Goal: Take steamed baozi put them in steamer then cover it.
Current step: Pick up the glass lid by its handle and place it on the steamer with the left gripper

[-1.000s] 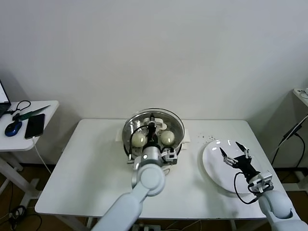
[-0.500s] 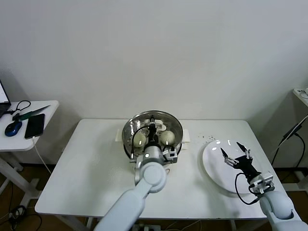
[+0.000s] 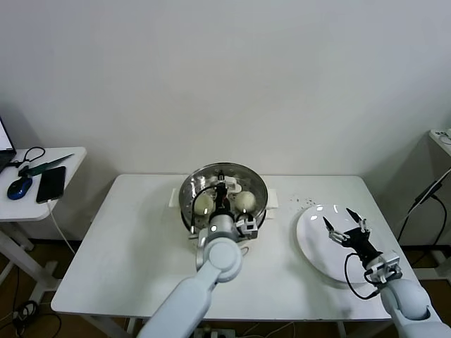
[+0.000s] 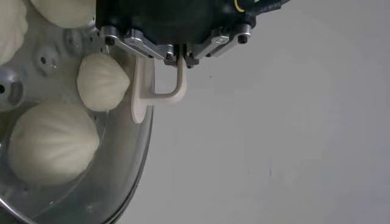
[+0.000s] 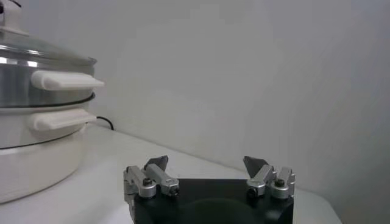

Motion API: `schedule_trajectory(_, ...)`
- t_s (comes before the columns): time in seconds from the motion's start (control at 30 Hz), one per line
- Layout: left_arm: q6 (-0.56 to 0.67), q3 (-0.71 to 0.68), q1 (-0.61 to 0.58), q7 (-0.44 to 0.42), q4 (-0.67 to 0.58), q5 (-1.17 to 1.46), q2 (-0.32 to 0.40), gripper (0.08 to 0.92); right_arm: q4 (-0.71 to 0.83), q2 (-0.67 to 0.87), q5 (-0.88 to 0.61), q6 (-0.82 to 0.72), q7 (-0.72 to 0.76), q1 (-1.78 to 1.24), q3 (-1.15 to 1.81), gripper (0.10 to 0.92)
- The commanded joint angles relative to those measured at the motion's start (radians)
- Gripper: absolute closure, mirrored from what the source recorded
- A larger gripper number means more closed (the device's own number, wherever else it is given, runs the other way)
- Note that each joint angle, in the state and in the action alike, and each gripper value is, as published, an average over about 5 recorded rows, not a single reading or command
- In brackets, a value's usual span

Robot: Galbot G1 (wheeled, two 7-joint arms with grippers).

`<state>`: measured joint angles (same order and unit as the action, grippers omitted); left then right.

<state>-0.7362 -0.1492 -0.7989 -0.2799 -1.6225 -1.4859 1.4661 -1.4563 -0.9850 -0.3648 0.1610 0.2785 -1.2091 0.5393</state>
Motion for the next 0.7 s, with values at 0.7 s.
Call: schedule_trajectory(0.7,-0.049,-0.013,-0.016,0.022,-0.066,0.056,-0.047,0.781,0.007,-0.002,0.01,0.001,0.014,0.005,0.005,0.203)
